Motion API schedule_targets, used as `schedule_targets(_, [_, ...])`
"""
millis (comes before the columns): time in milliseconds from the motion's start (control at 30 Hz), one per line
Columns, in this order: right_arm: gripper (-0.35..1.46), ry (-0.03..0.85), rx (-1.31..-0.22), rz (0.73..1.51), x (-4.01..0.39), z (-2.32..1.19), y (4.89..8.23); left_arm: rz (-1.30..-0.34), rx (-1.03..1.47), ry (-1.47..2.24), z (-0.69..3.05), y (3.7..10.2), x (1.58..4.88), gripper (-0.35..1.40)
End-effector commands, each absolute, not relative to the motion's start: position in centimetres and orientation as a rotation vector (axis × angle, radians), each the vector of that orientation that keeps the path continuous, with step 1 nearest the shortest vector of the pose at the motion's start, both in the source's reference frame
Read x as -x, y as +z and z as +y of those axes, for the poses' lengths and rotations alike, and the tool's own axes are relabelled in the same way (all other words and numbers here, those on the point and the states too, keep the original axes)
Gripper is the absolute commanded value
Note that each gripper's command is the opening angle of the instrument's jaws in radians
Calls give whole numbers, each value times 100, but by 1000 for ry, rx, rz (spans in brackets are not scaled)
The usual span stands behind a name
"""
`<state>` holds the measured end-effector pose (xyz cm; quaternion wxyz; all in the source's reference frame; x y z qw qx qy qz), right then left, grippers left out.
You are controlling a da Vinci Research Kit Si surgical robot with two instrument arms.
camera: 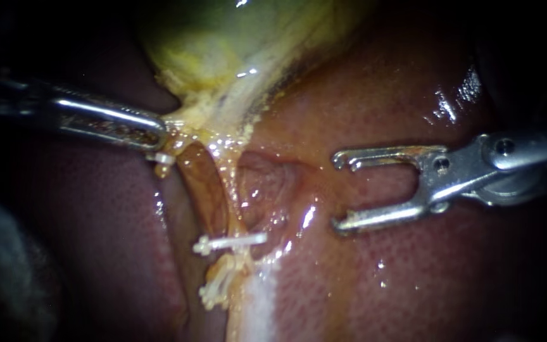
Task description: Going back first clip right tube
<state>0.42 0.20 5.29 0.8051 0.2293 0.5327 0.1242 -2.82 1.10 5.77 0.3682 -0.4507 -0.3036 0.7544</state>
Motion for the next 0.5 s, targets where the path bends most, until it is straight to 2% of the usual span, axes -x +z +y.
schedule_targets(33, [50,266,-490,1141,-42,21,529,-783,1154,1938,110,579,284,-35])
schedule_targets(233, [50,267,-492,1141,-40,22,526,-795,1151,1940,108,590,297,-35])
schedule_targets(500, [50,265,-487,1142,-40,22,524,-797,1151,1941,107,589,295,-35])
